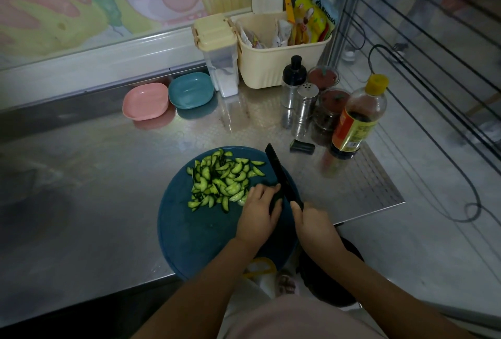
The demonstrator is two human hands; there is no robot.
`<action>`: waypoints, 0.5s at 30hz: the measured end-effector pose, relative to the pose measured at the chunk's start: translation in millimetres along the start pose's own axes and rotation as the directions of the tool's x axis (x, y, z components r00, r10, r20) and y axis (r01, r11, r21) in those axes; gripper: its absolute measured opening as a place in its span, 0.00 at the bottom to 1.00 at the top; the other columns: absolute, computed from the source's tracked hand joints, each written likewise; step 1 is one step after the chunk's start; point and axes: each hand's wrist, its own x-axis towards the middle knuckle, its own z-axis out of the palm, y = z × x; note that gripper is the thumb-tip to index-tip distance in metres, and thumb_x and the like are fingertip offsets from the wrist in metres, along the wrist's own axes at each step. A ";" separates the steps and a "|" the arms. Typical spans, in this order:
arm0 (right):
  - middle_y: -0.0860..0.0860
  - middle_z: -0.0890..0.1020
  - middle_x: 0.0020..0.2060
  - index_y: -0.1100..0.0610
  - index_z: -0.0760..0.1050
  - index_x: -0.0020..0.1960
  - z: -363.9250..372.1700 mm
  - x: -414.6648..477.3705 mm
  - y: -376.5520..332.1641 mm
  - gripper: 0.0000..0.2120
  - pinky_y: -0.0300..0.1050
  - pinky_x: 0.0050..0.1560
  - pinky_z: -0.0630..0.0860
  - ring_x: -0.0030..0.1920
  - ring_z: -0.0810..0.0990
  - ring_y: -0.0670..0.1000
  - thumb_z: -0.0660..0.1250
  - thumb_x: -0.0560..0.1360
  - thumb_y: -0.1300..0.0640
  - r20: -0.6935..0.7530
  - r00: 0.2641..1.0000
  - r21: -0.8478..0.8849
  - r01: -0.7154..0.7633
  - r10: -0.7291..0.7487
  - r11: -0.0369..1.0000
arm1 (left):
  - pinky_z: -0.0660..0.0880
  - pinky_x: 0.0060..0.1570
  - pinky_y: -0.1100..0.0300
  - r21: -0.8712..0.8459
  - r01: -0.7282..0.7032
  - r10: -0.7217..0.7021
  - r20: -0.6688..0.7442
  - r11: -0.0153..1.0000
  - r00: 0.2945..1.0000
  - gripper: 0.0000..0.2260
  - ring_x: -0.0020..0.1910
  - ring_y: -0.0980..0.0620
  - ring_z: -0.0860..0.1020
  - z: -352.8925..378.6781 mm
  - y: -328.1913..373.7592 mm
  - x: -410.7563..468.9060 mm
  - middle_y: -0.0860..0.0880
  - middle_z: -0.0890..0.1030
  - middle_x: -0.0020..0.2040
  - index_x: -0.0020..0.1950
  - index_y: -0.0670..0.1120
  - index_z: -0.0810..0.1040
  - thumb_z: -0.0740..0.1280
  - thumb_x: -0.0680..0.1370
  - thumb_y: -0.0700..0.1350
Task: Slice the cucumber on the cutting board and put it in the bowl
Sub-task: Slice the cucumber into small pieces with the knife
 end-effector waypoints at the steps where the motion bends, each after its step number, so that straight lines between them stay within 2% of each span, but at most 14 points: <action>1: 0.53 0.72 0.22 0.66 0.80 0.48 4.9 -0.9 6.2 0.22 0.38 0.19 0.57 0.18 0.69 0.49 0.47 0.77 0.73 -0.077 0.996 -0.049 0.033 -0.036 0.998 | 0.69 0.51 0.58 0.004 -0.001 0.001 -0.002 1.000 1.000 0.17 0.49 0.49 0.71 -0.1 0.1 0.1 0.45 0.74 0.49 0.63 0.43 0.75 0.56 0.78 0.49; 4: 0.54 0.73 0.23 0.66 0.75 0.52 -1.5 -3.4 0.9 0.23 0.38 0.18 0.60 0.19 0.69 0.49 0.41 0.80 0.72 -0.174 0.976 -0.150 0.108 -0.134 0.983 | 0.68 0.50 0.59 0.002 0.004 -0.004 -0.014 1.000 1.000 0.17 0.49 0.50 0.70 0.1 0.1 0.5 0.45 0.74 0.48 0.62 0.42 0.75 0.57 0.78 0.49; 6: 0.52 0.73 0.24 0.63 0.71 0.50 -10.8 -5.9 -8.6 0.12 0.39 0.20 0.62 0.21 0.69 0.47 0.49 0.79 0.68 -0.107 0.991 -0.085 0.075 -0.084 0.994 | 0.68 0.51 0.59 -0.002 0.012 -0.012 -0.022 1.000 1.000 0.18 0.49 0.51 0.70 0.5 0.6 0.5 0.45 0.75 0.48 0.61 0.41 0.75 0.57 0.78 0.49; 8: 0.52 0.72 0.24 0.63 0.68 0.48 -11.1 -6.3 -9.1 0.04 0.40 0.20 0.57 0.20 0.68 0.46 0.54 0.78 0.65 -0.053 0.992 -0.066 0.112 -0.116 0.991 | 0.68 0.51 0.59 -0.003 0.015 -0.015 -0.039 1.000 0.999 0.17 0.49 0.52 0.69 0.6 0.5 0.3 0.44 0.75 0.47 0.60 0.41 0.75 0.57 0.78 0.49; 10: 0.52 0.72 0.22 0.66 0.70 0.50 -3.1 -4.3 -0.9 0.09 0.39 0.23 0.50 0.18 0.65 0.47 0.51 0.77 0.66 -0.028 0.991 -0.103 0.128 -0.131 0.986 | 0.67 0.51 0.60 -0.003 0.008 -0.008 -0.047 1.000 0.999 0.17 0.48 0.52 0.69 0.2 0.0 -0.1 0.44 0.75 0.47 0.60 0.41 0.76 0.58 0.78 0.49; 11: 0.51 0.72 0.21 0.66 0.73 0.48 2.6 -2.6 5.2 0.14 0.38 0.24 0.49 0.18 0.63 0.46 0.49 0.79 0.65 -0.082 0.984 -0.187 0.143 -0.161 0.972 | 0.67 0.51 0.60 -0.002 0.002 -0.002 -0.051 1.000 0.999 0.17 0.48 0.52 0.69 0.2 0.3 -0.3 0.44 0.75 0.47 0.60 0.41 0.76 0.58 0.78 0.48; 13: 0.50 0.69 0.20 0.63 0.79 0.40 4.3 -7.0 0.4 0.24 0.37 0.22 0.45 0.17 0.62 0.45 0.47 0.83 0.63 -0.187 0.963 -0.238 0.150 -0.196 0.960 | 0.66 0.50 0.61 0.000 -0.005 0.005 -0.057 1.000 0.998 0.16 0.48 0.52 0.69 0.3 0.9 0.0 0.44 0.75 0.46 0.59 0.40 0.76 0.58 0.78 0.48; 14: 0.49 0.68 0.21 0.60 0.79 0.39 5.8 -11.1 -2.6 0.26 0.38 0.18 0.46 0.18 0.65 0.46 0.46 0.84 0.59 -0.193 0.969 -0.178 0.121 -0.155 0.977 | 0.67 0.50 0.61 0.000 -0.007 0.007 -0.059 1.000 0.998 0.16 0.48 0.52 0.69 0.3 0.7 0.4 0.44 0.75 0.46 0.59 0.40 0.76 0.58 0.78 0.48; 15: 0.49 0.68 0.23 0.58 0.78 0.41 5.4 -10.4 -4.2 0.28 0.40 0.16 0.54 0.21 0.66 0.45 0.41 0.83 0.51 -0.178 0.978 -0.110 0.093 -0.112 0.990 | 0.67 0.50 0.60 -0.001 -0.010 0.010 -0.060 1.000 0.998 0.16 0.47 0.52 0.69 0.4 0.5 0.6 0.44 0.76 0.46 0.59 0.40 0.76 0.59 0.78 0.48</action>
